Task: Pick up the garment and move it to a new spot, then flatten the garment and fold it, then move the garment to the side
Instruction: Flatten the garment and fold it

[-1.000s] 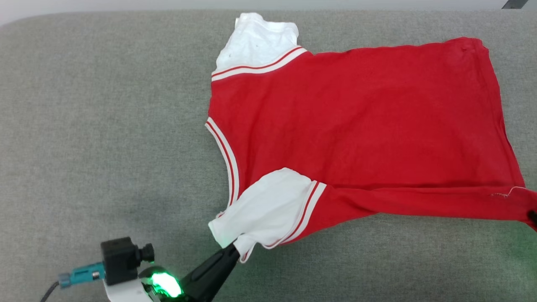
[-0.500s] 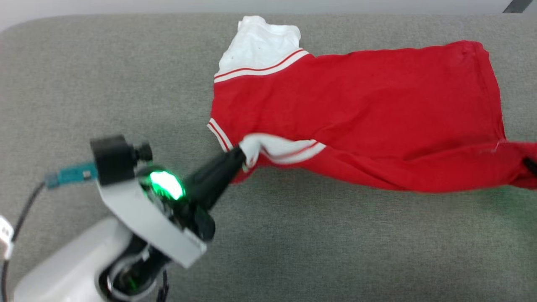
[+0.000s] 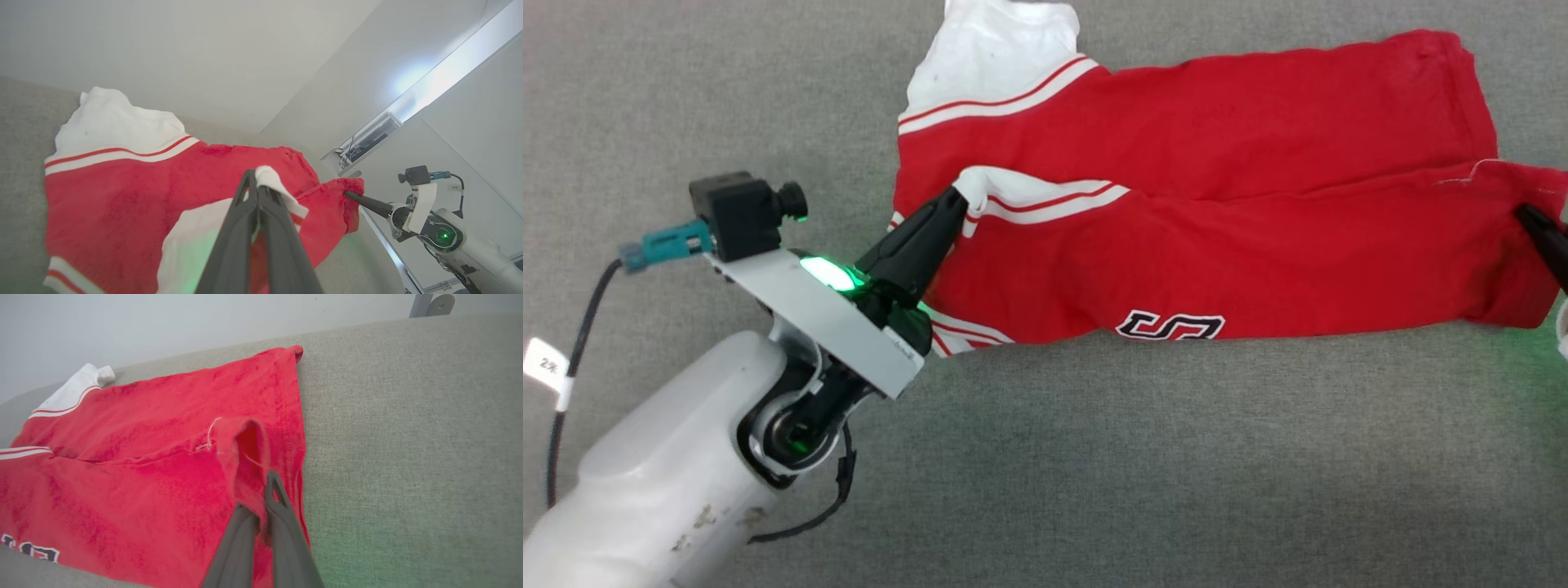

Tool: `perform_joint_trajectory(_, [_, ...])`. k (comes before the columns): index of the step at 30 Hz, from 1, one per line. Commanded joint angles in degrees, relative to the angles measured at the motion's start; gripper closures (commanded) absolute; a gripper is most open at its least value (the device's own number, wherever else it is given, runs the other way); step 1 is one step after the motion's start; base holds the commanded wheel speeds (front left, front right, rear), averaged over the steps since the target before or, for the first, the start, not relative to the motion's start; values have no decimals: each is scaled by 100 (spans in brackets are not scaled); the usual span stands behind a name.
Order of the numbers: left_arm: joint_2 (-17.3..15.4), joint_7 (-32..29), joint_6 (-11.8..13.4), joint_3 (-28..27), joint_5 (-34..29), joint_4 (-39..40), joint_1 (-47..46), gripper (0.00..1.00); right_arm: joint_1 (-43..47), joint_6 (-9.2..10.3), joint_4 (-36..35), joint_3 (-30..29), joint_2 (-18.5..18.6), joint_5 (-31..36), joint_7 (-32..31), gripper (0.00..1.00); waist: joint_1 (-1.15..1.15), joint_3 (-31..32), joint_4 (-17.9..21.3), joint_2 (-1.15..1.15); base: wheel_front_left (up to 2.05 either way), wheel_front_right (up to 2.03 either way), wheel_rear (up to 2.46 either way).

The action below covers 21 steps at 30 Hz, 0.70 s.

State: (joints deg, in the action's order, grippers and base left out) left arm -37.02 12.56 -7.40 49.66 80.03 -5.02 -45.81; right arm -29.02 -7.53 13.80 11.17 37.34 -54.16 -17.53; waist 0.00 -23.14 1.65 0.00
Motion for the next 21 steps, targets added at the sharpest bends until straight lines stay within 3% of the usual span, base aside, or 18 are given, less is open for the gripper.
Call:
perform_joint_trajectory(1, [42, 37, -11, 18, 19, -109, -80, 100, -113, 9, 90, 73, -27, 39, 66, 100, 0, -69, -19, 0, 0, 0, 0])
perform_joint_trajectory(6, [181, 52, -11, 348, -16, -681, -185, 100, -290, 9, 490, 399, -19, 41, 259, 100, 0, -157, -63, 0, 0, 0, 0])
perform_joint_trajectory(15, [69, -225, 2, 1140, -219, -1690, -255, 100, -511, 9, 1001, 959, -16, 9, 476, 100, 0, -225, 15, 0, 0, 0, 0])
perform_joint_trajectory(21, [185, -287, 2, 1498, -272, -2206, -320, 100, -659, 10, 1392, 1245, -42, 23, 634, 100, 0, -186, 3, 0, 0, 0, 0])
